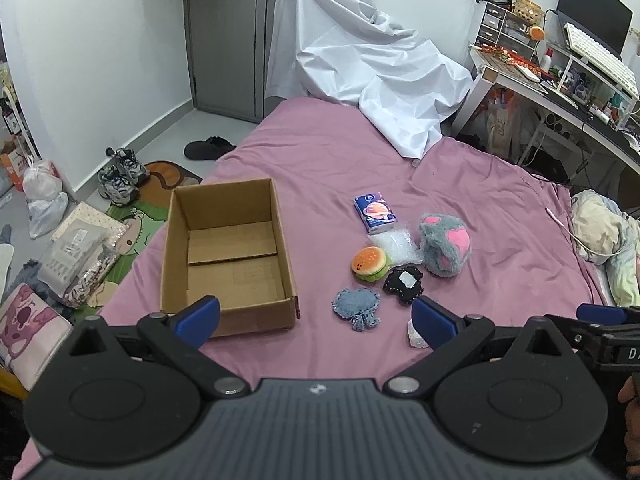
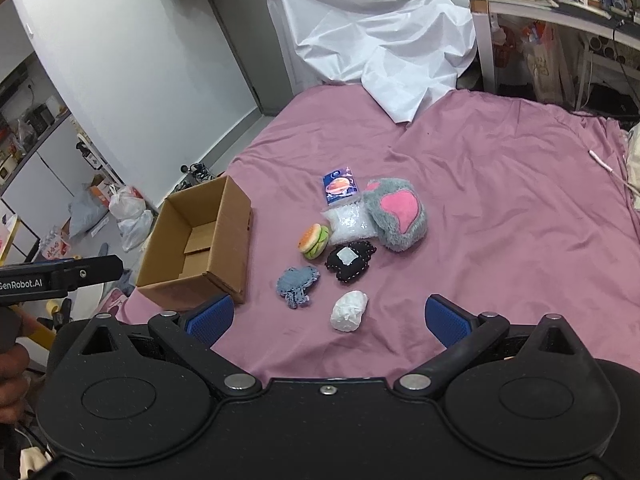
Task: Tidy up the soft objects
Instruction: 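Lower right gripper onto white plastic bundle and close while left approaches blue denim plush, then close left gripper on blue denim plush and lift while right holds white bundle, then carry both items over the cardboard box and open left gripper to drop denim plush, then open right gripper to drop white bundle into the box, then move both open grippers back toward the burger and black plushes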
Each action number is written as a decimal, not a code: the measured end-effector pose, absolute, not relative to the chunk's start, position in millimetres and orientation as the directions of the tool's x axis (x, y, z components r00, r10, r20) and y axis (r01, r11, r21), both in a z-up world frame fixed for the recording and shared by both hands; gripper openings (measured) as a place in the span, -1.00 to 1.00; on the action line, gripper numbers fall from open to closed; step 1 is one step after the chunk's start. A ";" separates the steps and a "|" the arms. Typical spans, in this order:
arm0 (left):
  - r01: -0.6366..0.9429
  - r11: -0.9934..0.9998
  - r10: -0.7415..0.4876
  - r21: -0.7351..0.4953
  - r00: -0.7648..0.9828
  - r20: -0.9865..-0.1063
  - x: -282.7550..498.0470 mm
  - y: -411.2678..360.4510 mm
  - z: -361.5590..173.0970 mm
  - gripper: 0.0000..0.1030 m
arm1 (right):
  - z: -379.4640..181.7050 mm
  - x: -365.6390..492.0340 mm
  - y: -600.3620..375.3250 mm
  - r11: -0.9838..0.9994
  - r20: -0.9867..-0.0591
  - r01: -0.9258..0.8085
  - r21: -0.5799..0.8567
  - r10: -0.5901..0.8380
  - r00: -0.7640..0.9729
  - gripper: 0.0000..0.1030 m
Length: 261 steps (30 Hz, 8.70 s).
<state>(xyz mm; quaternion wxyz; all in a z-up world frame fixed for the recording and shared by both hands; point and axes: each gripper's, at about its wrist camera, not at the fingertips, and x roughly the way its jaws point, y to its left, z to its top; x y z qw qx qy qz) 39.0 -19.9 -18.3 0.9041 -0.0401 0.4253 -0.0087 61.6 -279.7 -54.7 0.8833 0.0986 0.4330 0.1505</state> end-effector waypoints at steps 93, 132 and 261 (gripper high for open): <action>-0.239 0.942 -0.148 -0.234 0.328 -0.933 186.1 -50.6 -169.2 -0.23 | -191.8 182.2 -269.1 0.807 -0.829 0.254 0.534 0.440 0.344 -0.34; -0.314 0.910 -0.067 -0.272 0.534 -0.843 175.6 80.7 -92.1 -0.23 | -97.5 206.1 -142.6 0.852 -0.720 -0.083 0.517 0.485 0.495 -0.33; -0.189 0.967 -0.040 -0.170 0.547 -0.836 165.2 -22.0 -62.6 0.99 | -92.6 183.6 -279.6 0.893 -0.731 -0.042 0.449 0.394 0.557 1.00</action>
